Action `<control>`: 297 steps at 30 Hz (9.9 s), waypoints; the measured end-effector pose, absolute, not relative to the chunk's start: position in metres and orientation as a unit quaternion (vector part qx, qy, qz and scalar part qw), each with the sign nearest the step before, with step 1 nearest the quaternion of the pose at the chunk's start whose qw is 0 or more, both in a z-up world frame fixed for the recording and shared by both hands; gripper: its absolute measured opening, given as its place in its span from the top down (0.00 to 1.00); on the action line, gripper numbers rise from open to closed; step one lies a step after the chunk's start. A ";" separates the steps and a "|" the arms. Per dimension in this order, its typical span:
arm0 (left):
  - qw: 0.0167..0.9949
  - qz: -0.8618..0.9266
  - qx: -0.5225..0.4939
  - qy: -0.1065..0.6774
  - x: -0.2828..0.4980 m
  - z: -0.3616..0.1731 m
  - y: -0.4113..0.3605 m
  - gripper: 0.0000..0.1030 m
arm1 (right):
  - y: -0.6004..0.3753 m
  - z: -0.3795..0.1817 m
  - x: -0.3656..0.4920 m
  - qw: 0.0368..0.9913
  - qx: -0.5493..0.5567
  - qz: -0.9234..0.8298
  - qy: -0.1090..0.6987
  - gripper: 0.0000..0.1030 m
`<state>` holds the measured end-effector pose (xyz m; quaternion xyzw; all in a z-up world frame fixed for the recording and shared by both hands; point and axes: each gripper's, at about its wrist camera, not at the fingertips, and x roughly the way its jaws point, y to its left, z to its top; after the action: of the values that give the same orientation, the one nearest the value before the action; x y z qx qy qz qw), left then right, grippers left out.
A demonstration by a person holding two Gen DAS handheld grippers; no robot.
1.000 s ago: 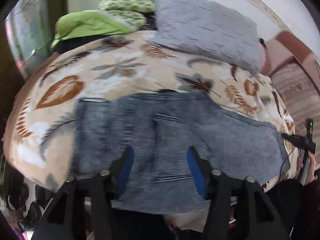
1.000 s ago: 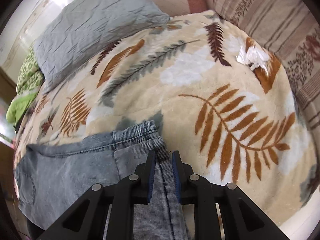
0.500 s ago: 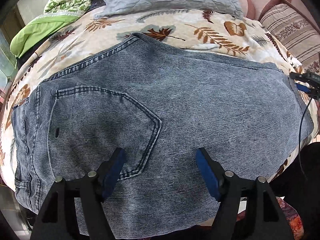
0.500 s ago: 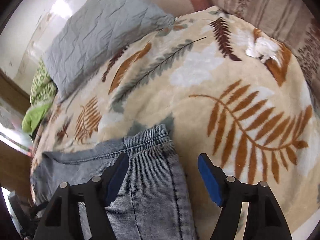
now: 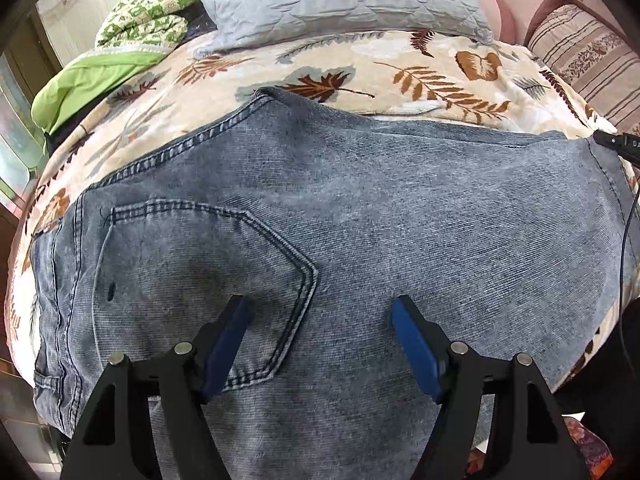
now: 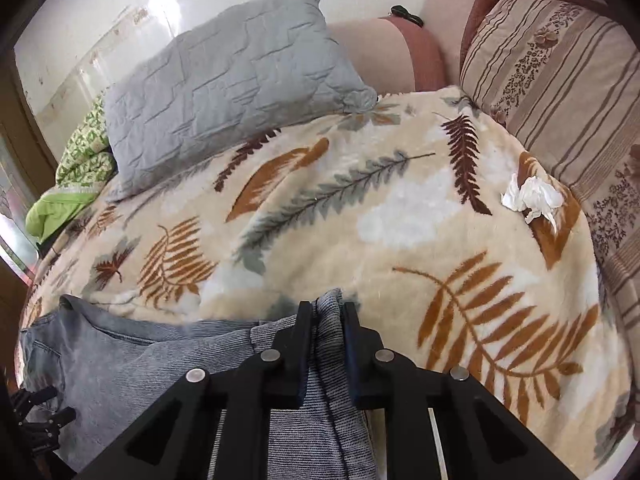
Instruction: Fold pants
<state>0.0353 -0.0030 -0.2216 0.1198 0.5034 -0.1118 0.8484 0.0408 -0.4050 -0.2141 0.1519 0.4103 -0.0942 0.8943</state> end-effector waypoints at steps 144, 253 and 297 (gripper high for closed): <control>0.875 -0.041 0.073 0.477 0.039 -0.214 0.018 0.00 | -0.342 -0.231 -0.010 0.870 0.224 -0.041 0.437 0.33; 0.818 0.098 -0.157 0.545 0.005 -0.208 0.286 0.00 | -0.142 -0.224 0.028 0.864 0.102 0.221 0.440 0.70; 0.840 0.027 -0.245 0.483 0.036 -0.215 0.240 0.87 | -0.041 -0.243 0.040 0.854 0.041 0.303 0.421 0.69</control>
<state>0.0361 0.2399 -0.2149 -0.2448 0.4833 0.0265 0.8401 0.0401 -0.0413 -0.2428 0.0407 0.4207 0.3030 0.8541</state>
